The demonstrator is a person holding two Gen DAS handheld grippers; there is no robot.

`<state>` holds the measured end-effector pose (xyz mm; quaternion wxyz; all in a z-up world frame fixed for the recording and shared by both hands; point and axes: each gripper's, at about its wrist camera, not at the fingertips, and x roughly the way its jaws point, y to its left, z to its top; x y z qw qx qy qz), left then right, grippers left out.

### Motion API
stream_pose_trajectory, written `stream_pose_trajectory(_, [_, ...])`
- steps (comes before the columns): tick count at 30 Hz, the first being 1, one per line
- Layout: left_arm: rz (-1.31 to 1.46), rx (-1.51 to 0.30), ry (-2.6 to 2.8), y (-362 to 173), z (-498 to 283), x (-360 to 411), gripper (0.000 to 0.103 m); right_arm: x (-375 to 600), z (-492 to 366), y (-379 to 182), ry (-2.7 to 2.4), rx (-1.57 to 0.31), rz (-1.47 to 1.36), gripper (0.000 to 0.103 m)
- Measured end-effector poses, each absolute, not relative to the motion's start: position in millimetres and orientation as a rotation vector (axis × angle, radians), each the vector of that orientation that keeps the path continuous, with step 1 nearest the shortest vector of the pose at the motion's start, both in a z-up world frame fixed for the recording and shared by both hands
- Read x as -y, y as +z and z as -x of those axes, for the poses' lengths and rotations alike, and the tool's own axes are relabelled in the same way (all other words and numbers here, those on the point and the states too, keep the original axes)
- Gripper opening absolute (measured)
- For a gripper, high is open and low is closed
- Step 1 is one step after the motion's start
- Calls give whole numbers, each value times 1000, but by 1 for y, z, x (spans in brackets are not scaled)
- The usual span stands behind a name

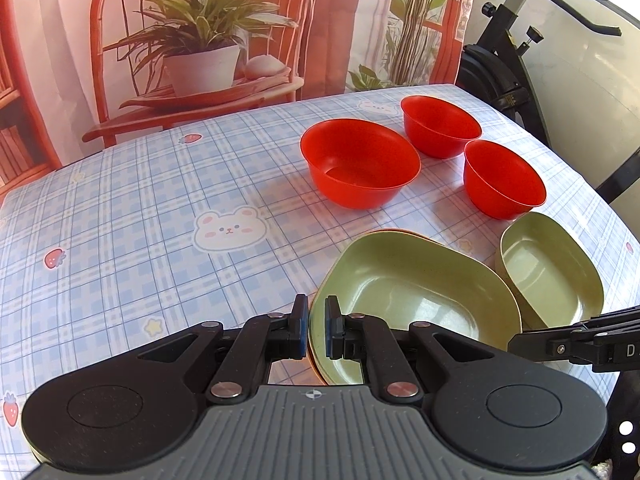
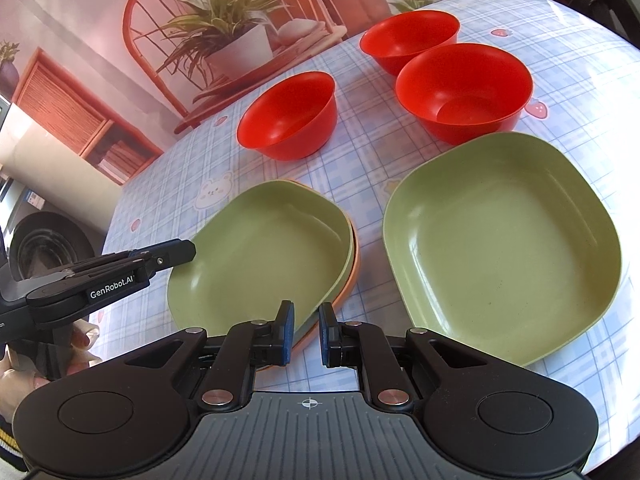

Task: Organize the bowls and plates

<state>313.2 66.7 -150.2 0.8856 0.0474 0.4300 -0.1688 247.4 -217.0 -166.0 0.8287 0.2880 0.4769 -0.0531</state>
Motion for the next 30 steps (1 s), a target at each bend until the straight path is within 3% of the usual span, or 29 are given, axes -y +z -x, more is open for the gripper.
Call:
stream_pose_trajectory(22, [-99,-853,-336,-158,-311,-69,10,207,-247,-166,-118,-974,-467,13])
stream_pose_trajectory(30, [-14,-745,-284,-133,-304,-80,13,201,-241,-155,-106,-932,-390,17])
